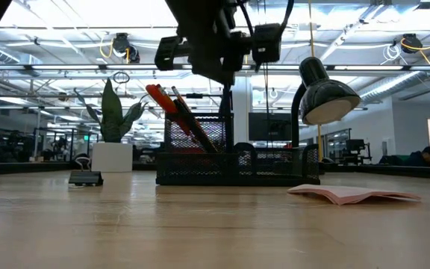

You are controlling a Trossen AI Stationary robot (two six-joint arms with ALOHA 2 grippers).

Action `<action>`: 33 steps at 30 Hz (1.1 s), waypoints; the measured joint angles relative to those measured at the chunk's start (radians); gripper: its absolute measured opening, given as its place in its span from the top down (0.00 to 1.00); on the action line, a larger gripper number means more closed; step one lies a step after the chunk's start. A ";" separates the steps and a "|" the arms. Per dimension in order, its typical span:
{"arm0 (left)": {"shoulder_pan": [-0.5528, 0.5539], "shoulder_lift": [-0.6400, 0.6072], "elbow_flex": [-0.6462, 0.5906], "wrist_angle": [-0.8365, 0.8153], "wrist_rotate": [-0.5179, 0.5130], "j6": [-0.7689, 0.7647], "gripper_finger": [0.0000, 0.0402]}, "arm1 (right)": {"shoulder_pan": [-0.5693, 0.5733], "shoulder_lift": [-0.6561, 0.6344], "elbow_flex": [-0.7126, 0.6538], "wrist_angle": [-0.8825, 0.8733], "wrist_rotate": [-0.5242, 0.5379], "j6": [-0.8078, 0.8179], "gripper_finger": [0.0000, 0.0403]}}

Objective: Pick and place office supplies into organizer
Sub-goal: Put the black pen into the desk organizer

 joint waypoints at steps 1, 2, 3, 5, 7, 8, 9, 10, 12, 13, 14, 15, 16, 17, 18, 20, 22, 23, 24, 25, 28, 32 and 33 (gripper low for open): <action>0.000 0.001 0.000 0.000 0.001 0.007 0.94 | 0.000 0.000 0.000 0.000 0.000 0.000 0.71; 0.001 0.001 0.000 0.000 0.002 0.010 0.94 | 0.000 0.000 0.000 0.000 0.001 0.000 0.71; 0.002 0.001 0.000 0.000 0.001 0.010 0.94 | 0.000 0.000 0.000 0.000 0.001 0.000 0.71; 0.002 0.000 0.000 0.000 -0.006 0.011 0.94 | 0.000 0.000 0.000 -0.001 0.001 0.000 0.71; 0.002 0.001 0.000 -0.002 -0.014 0.011 0.94 | 0.000 0.000 0.000 0.000 0.001 0.000 0.71; 0.002 0.001 0.000 -0.002 -0.015 0.011 0.94 | 0.000 0.000 0.000 0.000 0.001 0.000 0.71; 0.003 0.001 0.000 -0.001 -0.018 0.011 0.94 | 0.000 0.000 0.000 0.000 0.001 0.000 0.71; 0.003 0.001 0.000 -0.001 -0.021 0.011 0.94 | 0.000 0.000 0.000 0.000 0.001 0.000 0.71; 0.003 0.001 -0.002 0.001 -0.021 0.011 0.94 | 0.000 0.000 0.000 0.000 0.001 0.000 0.71; 0.003 0.001 -0.007 0.005 -0.021 0.009 0.94 | 0.000 0.000 0.000 0.000 0.001 0.000 0.71; 0.002 0.001 -0.014 0.007 -0.021 0.000 0.94 | 0.000 0.000 0.000 0.000 0.001 0.000 0.71; 0.002 0.001 -0.022 0.008 -0.021 -0.016 0.94 | 0.000 0.000 0.000 0.000 0.001 0.000 0.71; 0.002 0.001 -0.031 0.007 -0.021 -0.034 0.94 | 0.000 0.000 0.000 0.000 0.001 0.000 0.71; 0.000 0.001 -0.040 0.006 -0.021 -0.052 0.94 | 0.000 0.000 0.000 0.001 0.001 0.000 0.71; 0.000 0.001 -0.046 0.006 -0.021 -0.065 0.94 | 0.000 0.000 0.000 0.000 0.001 0.000 0.71; 0.000 0.001 -0.048 0.007 -0.022 -0.078 0.94 | 0.000 0.000 0.000 0.000 0.000 0.000 0.71; 0.000 0.001 -0.048 0.010 -0.023 -0.075 0.94 | 0.000 0.000 0.000 0.000 0.000 0.000 0.71; 0.000 0.001 -0.048 0.010 -0.023 -0.072 0.94 | 0.000 0.000 0.000 0.000 0.000 0.000 0.71; 0.000 0.001 -0.048 0.010 -0.022 -0.072 0.94 | 0.000 0.000 0.000 0.000 0.000 0.000 0.71; 0.000 0.001 -0.048 0.010 -0.022 -0.072 0.94 | 0.000 0.000 0.000 0.000 -0.001 0.000 0.71; 0.000 0.001 -0.048 0.010 -0.022 -0.072 0.94 | 0.000 0.000 0.000 0.000 -0.001 0.000 0.71; 0.000 0.001 -0.048 0.010 -0.022 -0.072 0.94 | 0.000 0.000 0.000 0.000 -0.002 0.000 0.71; 0.000 0.001 -0.048 0.011 -0.022 -0.072 0.94 | 0.000 0.000 0.000 0.000 -0.002 0.000 0.71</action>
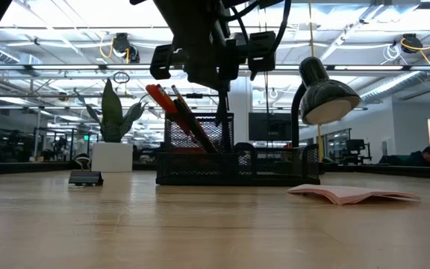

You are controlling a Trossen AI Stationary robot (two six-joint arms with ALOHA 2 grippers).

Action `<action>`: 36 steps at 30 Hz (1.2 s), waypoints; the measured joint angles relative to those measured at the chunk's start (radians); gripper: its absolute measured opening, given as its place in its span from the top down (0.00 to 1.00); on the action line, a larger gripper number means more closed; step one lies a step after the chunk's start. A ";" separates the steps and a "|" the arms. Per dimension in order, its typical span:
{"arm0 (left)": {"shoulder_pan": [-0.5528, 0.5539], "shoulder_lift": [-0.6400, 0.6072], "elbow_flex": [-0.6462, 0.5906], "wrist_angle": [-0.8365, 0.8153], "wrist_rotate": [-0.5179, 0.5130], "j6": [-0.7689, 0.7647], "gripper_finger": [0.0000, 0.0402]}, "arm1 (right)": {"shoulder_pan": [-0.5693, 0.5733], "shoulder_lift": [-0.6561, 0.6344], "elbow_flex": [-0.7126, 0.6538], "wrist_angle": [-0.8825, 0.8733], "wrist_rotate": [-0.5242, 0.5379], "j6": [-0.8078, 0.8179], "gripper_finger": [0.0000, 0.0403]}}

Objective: Pick and place office supplies into organizer
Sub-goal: Put the black pen into the desk organizer

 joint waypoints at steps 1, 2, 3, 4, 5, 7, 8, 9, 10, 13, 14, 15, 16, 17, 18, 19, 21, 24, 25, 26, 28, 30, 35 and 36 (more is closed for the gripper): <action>0.000 0.000 0.000 0.001 0.001 0.000 0.94 | 0.000 0.000 0.000 0.000 0.000 0.000 0.71; 0.000 0.000 0.000 0.003 0.004 0.000 0.94 | 0.000 0.000 0.000 0.000 0.000 0.000 0.71; 0.000 0.000 0.000 0.004 0.007 0.000 0.94 | 0.000 0.000 0.000 0.000 0.000 0.000 0.71; 0.000 0.000 0.000 0.004 0.007 0.000 0.94 | 0.000 0.000 0.000 0.000 0.000 0.000 0.71; 0.000 0.000 0.000 0.003 0.008 0.001 0.94 | 0.000 0.000 0.000 0.000 -0.001 0.000 0.71; 0.000 0.000 0.000 0.004 0.014 0.001 0.94 | 0.000 0.000 0.000 0.000 -0.001 0.000 0.71; 0.000 0.000 0.000 0.004 0.023 0.001 0.94 | 0.000 0.000 0.000 0.000 -0.001 0.000 0.71; 0.001 0.000 0.000 0.004 0.034 0.001 0.94 | 0.000 0.000 0.000 0.000 -0.001 0.000 0.71; 0.001 0.000 0.000 0.004 0.049 0.003 0.94 | 0.000 0.000 0.000 0.000 -0.001 0.000 0.71; 0.002 0.000 -0.002 0.005 0.066 0.015 0.94 | 0.000 0.000 0.000 0.000 -0.001 0.000 0.71; 0.002 0.000 -0.002 0.009 0.065 0.015 0.94 | 0.000 0.000 0.000 0.000 -0.001 0.000 0.71; 0.002 0.000 -0.002 0.014 0.064 0.015 0.94 | 0.000 0.000 0.000 0.000 -0.001 0.000 0.71; 0.002 0.000 -0.002 0.020 0.062 0.018 0.94 | 0.000 0.000 0.000 0.000 -0.001 0.000 0.71; 0.002 0.000 -0.002 0.027 0.060 0.029 0.94 | 0.000 0.000 0.000 0.000 -0.001 0.001 0.71; 0.002 0.000 -0.002 0.039 0.060 0.044 0.94 | 0.000 0.000 0.000 0.000 -0.001 0.001 0.71; 0.002 0.000 -0.002 0.051 0.060 0.058 0.94 | 0.000 0.000 0.000 0.000 -0.001 0.001 0.71; 0.003 0.000 -0.002 0.066 0.061 0.082 0.94 | 0.000 0.000 0.000 0.000 -0.001 0.001 0.71; 0.003 0.000 -0.002 0.071 0.061 0.087 0.94 | 0.000 0.000 0.000 0.000 -0.001 0.001 0.71; 0.003 0.000 -0.002 0.071 0.061 0.088 0.94 | 0.000 0.000 0.000 0.000 -0.001 0.001 0.71; 0.003 0.000 -0.002 0.071 0.061 0.087 0.94 | 0.000 0.000 0.000 0.000 -0.001 0.001 0.71; 0.003 0.000 -0.002 0.071 0.062 0.088 0.94 | 0.000 0.000 0.000 0.000 -0.001 0.001 0.71; 0.003 0.000 -0.002 0.071 0.068 0.088 0.93 | 0.000 0.000 0.000 0.000 -0.001 0.001 0.71; 0.004 0.000 -0.002 0.071 0.080 0.107 0.93 | 0.000 0.000 0.000 0.000 -0.001 0.001 0.71; 0.003 0.000 -0.002 0.071 0.081 0.109 0.93 | 0.000 0.000 0.000 0.000 -0.001 0.001 0.71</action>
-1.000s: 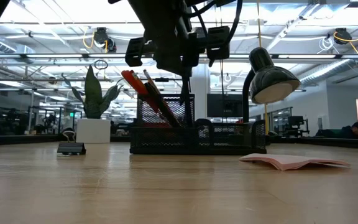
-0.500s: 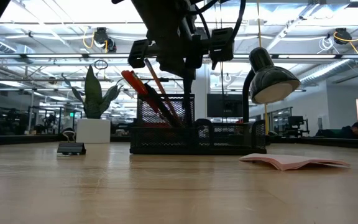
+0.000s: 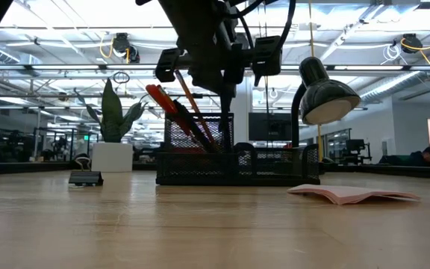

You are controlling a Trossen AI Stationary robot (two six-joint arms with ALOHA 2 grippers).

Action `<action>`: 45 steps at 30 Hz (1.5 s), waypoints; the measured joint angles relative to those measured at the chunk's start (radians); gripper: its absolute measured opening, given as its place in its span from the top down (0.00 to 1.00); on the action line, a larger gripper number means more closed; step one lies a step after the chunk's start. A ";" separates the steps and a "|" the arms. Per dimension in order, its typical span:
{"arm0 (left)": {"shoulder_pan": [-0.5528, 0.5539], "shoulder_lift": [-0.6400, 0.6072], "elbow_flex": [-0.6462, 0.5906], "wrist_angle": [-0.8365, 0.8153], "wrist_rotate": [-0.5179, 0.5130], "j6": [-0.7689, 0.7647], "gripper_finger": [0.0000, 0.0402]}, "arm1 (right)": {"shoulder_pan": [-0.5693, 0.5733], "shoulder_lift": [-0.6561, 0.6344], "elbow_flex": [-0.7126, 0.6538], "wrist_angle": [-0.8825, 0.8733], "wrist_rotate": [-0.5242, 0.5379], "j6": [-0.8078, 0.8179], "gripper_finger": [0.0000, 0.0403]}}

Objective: Pick and place office supplies into organizer
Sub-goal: Put the black pen into the desk organizer, then put the pink sticky notes into the desk organizer

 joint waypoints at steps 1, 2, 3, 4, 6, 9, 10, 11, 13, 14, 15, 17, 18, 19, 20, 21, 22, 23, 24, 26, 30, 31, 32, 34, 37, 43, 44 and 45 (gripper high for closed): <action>0.000 0.000 0.000 0.000 0.000 0.000 0.92 | 0.000 0.000 0.000 0.000 0.000 0.000 0.71; 0.000 0.000 0.000 0.000 0.000 0.000 0.91 | 0.000 0.000 0.000 0.000 0.000 0.000 0.71; 0.000 0.000 0.000 0.000 0.000 -0.001 0.89 | 0.000 0.000 0.000 0.000 0.000 0.000 0.71; 0.000 0.000 0.000 0.000 0.000 -0.001 0.87 | 0.000 0.000 0.000 0.000 0.000 0.000 0.71; 0.000 0.000 0.000 0.000 0.001 0.000 0.84 | 0.000 0.000 0.000 0.000 0.000 0.000 0.71; 0.000 0.000 0.000 0.000 0.002 0.000 0.79 | 0.000 0.000 0.000 0.000 0.000 0.000 0.71; 0.000 0.000 0.000 0.000 0.002 0.001 0.78 | 0.000 0.000 0.000 0.000 0.000 0.000 0.71; 0.000 0.000 0.000 0.000 0.002 0.000 0.77 | 0.000 0.000 0.000 0.000 0.000 0.000 0.71; 0.000 0.000 0.000 0.000 0.002 0.001 0.75 | 0.000 0.000 0.000 0.000 0.000 0.000 0.71; 0.000 0.000 0.000 0.000 0.002 0.000 0.74 | 0.000 0.000 0.000 0.000 0.000 0.000 0.71; 0.000 0.000 0.000 0.000 0.002 0.001 0.73 | 0.000 0.000 0.000 0.000 0.000 0.000 0.71; 0.000 0.000 0.000 0.000 0.002 0.001 0.71 | 0.000 0.000 0.000 0.000 0.000 0.001 0.71; 0.000 0.000 0.000 0.000 0.002 0.001 0.71 | 0.000 0.000 0.000 0.000 0.000 0.006 0.71; 0.000 0.000 0.000 0.000 0.002 0.001 0.70 | 0.000 0.000 0.000 0.000 0.000 0.013 0.71; 0.000 -0.001 0.000 0.000 0.002 0.001 0.70 | 0.000 0.000 0.000 -0.001 0.000 0.020 0.71; 0.000 -0.001 0.000 0.000 0.002 0.001 0.69 | 0.000 0.000 0.000 -0.001 0.000 0.022 0.71; 0.000 -0.001 0.000 0.001 0.002 0.001 0.69 | 0.000 0.000 0.000 -0.001 0.000 0.023 0.71; 0.000 -0.001 0.000 0.003 0.002 0.001 0.69 | 0.000 0.000 0.000 -0.003 0.000 0.023 0.71; 0.000 -0.001 0.000 0.005 0.002 0.001 0.69 | 0.000 0.000 0.000 -0.007 0.000 0.023 0.71; 0.000 -0.001 0.000 0.006 0.002 0.002 0.69 | 0.000 0.000 0.000 -0.008 0.000 0.024 0.71; -0.003 -0.008 0.001 0.007 0.002 0.009 0.69 | 0.000 0.000 0.000 -0.008 0.000 0.023 0.71; -0.004 -0.012 0.001 0.016 0.001 0.025 0.69 | 0.000 0.000 0.000 -0.008 0.000 0.023 0.71; -0.005 -0.016 0.002 0.031 0.000 0.048 0.69 | 0.000 0.000 0.000 -0.008 0.000 0.023 0.71; -0.008 -0.030 0.002 0.041 -0.002 0.095 0.69 | 0.000 0.000 0.000 -0.009 0.000 0.023 0.71; -0.009 -0.047 0.002 0.067 -0.007 0.143 0.69 | 0.000 0.000 0.000 -0.015 0.000 0.022 0.71; -0.009 -0.092 0.002 0.095 -0.007 0.216 0.69 | 0.000 0.000 0.000 -0.019 0.001 0.022 0.71; -0.009 -0.097 0.002 0.095 -0.009 0.226 0.69 | 0.000 0.000 0.000 -0.020 0.001 0.022 0.71; -0.009 -0.107 0.002 0.095 -0.010 0.237 0.69 | 0.000 0.000 0.000 -0.019 0.001 0.022 0.71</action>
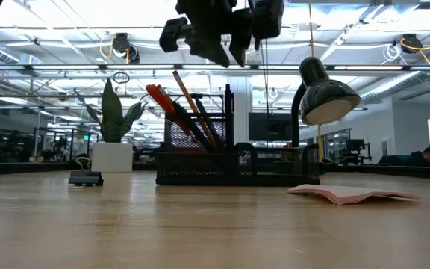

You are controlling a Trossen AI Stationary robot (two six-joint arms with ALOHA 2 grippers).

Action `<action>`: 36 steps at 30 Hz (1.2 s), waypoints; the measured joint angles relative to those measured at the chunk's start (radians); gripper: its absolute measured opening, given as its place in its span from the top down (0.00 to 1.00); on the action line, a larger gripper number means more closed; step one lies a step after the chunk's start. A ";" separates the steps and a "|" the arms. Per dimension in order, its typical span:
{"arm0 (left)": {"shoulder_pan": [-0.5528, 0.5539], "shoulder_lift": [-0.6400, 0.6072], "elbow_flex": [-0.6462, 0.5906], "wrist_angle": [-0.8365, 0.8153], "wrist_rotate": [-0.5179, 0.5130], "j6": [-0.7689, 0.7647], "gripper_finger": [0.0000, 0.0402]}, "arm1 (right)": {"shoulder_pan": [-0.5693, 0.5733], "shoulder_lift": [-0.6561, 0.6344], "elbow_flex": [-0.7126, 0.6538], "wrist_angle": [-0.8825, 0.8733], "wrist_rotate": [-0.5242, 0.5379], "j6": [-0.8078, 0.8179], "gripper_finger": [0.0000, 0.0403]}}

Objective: Pick and place office supplies into organizer
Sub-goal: Put the pink sticky notes into the desk organizer

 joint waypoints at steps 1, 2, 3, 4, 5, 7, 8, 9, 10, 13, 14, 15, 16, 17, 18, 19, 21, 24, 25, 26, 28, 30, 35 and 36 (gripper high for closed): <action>-0.002 -0.008 0.000 0.001 0.001 0.013 0.69 | 0.000 0.000 0.000 0.000 0.000 0.000 0.71; -0.003 -0.014 0.000 0.008 0.001 0.022 0.69 | 0.000 0.000 0.000 0.000 0.000 0.000 0.71; -0.003 -0.026 0.000 0.012 0.001 0.030 0.69 | 0.000 0.000 0.000 0.000 0.000 0.000 0.71; -0.005 -0.035 0.000 0.009 0.003 0.040 0.69 | 0.000 0.000 0.000 0.000 0.000 0.000 0.71; -0.007 -0.042 0.000 0.015 0.004 0.051 0.69 | 0.000 0.000 0.000 0.000 0.000 0.000 0.71; -0.014 -0.062 0.000 0.014 0.001 0.069 0.69 | 0.000 0.000 0.000 0.000 0.000 -0.002 0.71; -0.018 -0.072 0.000 0.017 -0.006 0.084 0.69 | 0.000 0.000 0.000 0.000 0.000 -0.004 0.71; -0.022 -0.085 0.000 0.026 -0.013 0.101 0.69 | 0.000 0.000 0.000 0.000 -0.001 -0.006 0.71; -0.027 -0.099 0.000 0.032 -0.018 0.122 0.69 | 0.000 0.000 0.000 0.000 -0.001 -0.006 0.71; -0.041 -0.136 0.000 0.069 -0.019 0.195 0.69 | 0.000 0.000 0.000 0.000 -0.001 -0.007 0.71; -0.049 -0.149 0.000 0.077 -0.018 0.218 0.69 | 0.000 0.000 0.000 0.000 -0.001 -0.007 0.71; -0.056 -0.161 0.000 0.082 -0.018 0.242 0.69 | 0.000 0.000 0.000 0.000 -0.001 -0.008 0.71; -0.063 -0.174 0.000 0.102 -0.018 0.266 0.69 | 0.000 0.000 0.000 0.001 -0.001 -0.008 0.71; -0.072 -0.188 0.000 0.119 -0.018 0.289 0.69 | 0.000 0.000 0.000 0.001 -0.001 -0.008 0.71; -0.082 -0.201 0.000 0.128 -0.018 0.310 0.69 | 0.000 0.000 0.000 0.000 -0.001 -0.008 0.71; -0.093 -0.213 0.000 0.143 -0.019 0.332 0.69 | 0.000 0.000 0.000 0.001 -0.001 -0.008 0.71; -0.116 -0.235 0.000 0.169 -0.014 0.366 0.69 | 0.000 0.000 0.000 0.001 -0.002 -0.008 0.71; -0.153 -0.269 0.000 0.191 0.019 0.394 0.69 | 0.000 0.000 0.000 0.001 -0.002 -0.008 0.71; -0.165 -0.281 0.000 0.199 0.031 0.396 0.69 | 0.000 0.000 0.000 0.001 -0.003 -0.008 0.71; -0.182 -0.294 0.000 0.195 0.040 0.396 0.69 | 0.000 0.000 0.000 0.001 -0.003 -0.008 0.71; -0.210 -0.310 0.000 0.203 0.060 0.394 0.69 | 0.000 0.000 0.000 0.001 -0.003 -0.007 0.71; -0.243 -0.323 0.000 0.212 0.078 0.392 0.69 | 0.000 0.000 0.000 0.001 -0.004 0.000 0.71; -0.318 -0.334 0.000 0.260 0.113 0.399 0.69 | 0.000 0.000 0.000 0.001 -0.005 0.002 0.71; -0.335 -0.334 0.000 0.262 0.114 0.397 0.69 | 0.000 0.000 0.000 0.001 -0.005 0.002 0.71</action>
